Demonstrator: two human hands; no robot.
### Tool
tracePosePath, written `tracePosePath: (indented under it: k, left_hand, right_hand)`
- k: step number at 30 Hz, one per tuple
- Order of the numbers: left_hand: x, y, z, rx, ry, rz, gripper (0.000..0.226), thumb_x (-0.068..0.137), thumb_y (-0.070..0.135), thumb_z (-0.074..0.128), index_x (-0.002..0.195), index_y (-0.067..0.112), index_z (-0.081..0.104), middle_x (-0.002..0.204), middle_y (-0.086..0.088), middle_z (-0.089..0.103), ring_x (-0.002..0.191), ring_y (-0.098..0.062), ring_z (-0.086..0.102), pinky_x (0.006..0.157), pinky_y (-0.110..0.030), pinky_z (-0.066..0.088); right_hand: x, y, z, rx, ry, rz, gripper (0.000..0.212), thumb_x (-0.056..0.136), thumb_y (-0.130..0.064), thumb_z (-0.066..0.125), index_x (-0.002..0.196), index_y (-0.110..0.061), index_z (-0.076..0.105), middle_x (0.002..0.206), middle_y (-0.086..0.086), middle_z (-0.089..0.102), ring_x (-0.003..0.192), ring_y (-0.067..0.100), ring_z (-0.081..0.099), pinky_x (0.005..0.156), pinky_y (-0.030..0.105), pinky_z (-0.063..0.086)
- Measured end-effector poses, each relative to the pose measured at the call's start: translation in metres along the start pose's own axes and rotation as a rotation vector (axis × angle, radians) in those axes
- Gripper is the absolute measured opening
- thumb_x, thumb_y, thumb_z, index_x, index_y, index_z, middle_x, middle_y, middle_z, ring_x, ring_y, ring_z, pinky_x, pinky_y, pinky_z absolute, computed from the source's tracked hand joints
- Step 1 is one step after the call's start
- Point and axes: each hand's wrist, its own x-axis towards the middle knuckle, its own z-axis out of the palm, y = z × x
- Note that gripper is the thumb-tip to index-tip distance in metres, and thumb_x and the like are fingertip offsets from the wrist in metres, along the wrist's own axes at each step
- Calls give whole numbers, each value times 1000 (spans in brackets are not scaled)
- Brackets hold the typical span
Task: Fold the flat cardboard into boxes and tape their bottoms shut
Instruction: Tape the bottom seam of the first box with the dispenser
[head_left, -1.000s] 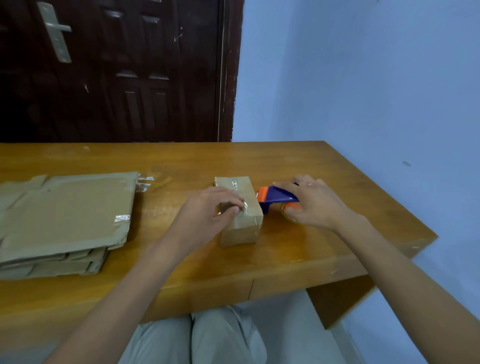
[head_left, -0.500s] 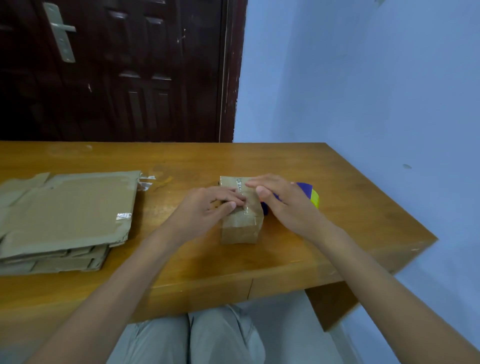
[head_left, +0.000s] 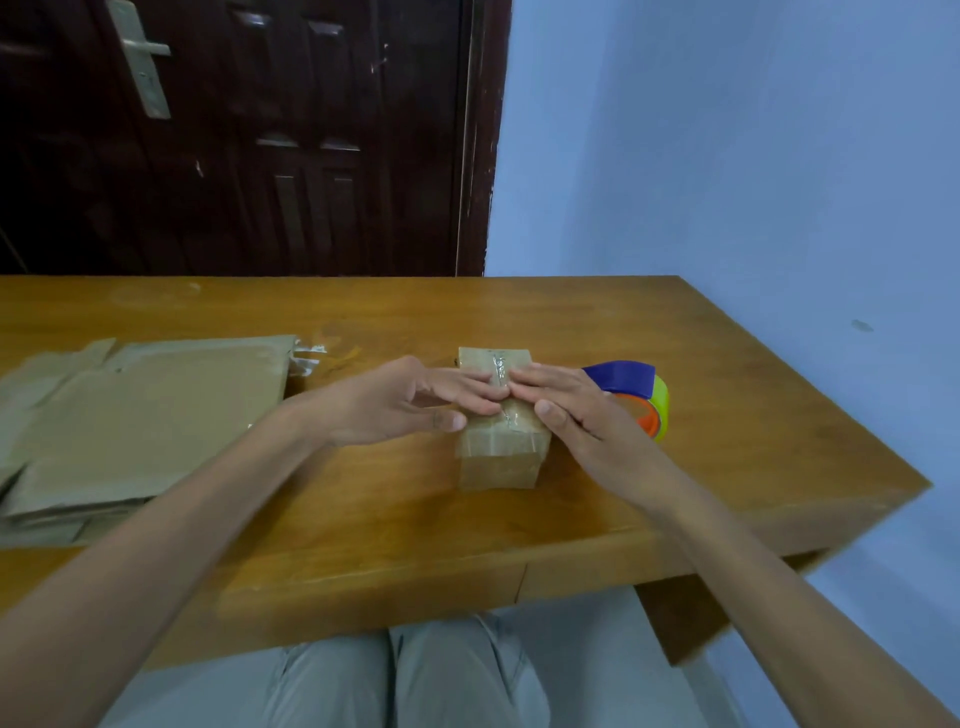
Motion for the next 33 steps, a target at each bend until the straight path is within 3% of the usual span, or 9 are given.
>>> tracePosePath:
  k: [7,13,17,19,23,25,27,30,33]
  left_hand:
    - [7,-13,10,-93,168,24,36,86,15,79,122,20,77,136,15,69,141,0,49,121,-30,38]
    - [3,-40,38,-281,391,56,38,80,8,83,116,18,78,133,10,72,145,-5,47,120,-47,41]
    - [2,-37,35,-253,370,62,40,78,10,83,117,21,78,132,14,72,144,0,46,115,-29,46]
    - [1,-36,32,-224,322,82,42,82,11,81,122,18,76,136,12,70,147,-2,43,115,-28,45]
    - [-1,-29,21,-170,243,49,41,86,19,77,127,18,74,140,14,67,148,-1,40,119,-33,41]
    - [-3,-21,19,-94,241,51,41,84,23,78,125,23,75,138,19,67,145,2,43,118,-24,40]
    - [-7,-13,18,47,296,67,42,78,32,80,120,32,76,135,24,67,140,7,47,116,-16,38]
    - [-14,-8,17,187,362,78,47,72,43,79,117,30,78,133,21,69,136,7,52,118,-27,41]
    - [-19,-6,18,115,381,53,46,72,45,79,115,29,79,131,23,70,131,7,57,115,-29,45]
  right_hand:
    - [1,2,5,-2,48,-21,38,111,-32,45,142,-23,66,149,-16,58,148,10,40,122,31,34]
    - [-1,1,18,56,184,-25,35,111,-23,45,135,-19,71,143,-15,63,146,12,44,119,23,33]
    - [-2,0,27,67,242,-11,36,112,-19,43,132,-18,72,141,-14,65,145,15,46,118,24,33]
    - [-4,-2,28,73,248,-8,36,112,-18,42,132,-18,72,142,-14,64,145,14,46,118,24,33]
    - [-8,-11,15,134,122,29,42,110,-15,37,140,-18,67,150,-14,58,151,13,38,122,21,25]
    - [-11,-14,3,126,4,24,48,105,-9,38,146,-20,61,157,-16,51,154,9,31,124,18,20]
    - [-15,-13,-7,38,-61,-10,56,101,-1,46,150,-25,56,161,-18,44,155,7,28,128,27,19]
    - [-17,-8,-21,-128,-102,-48,61,101,-1,57,152,-33,53,163,-21,39,154,1,27,129,38,25]
    - [-13,-9,-30,-171,-153,-51,56,105,-8,59,153,-36,51,163,-23,39,153,-3,27,127,36,28]
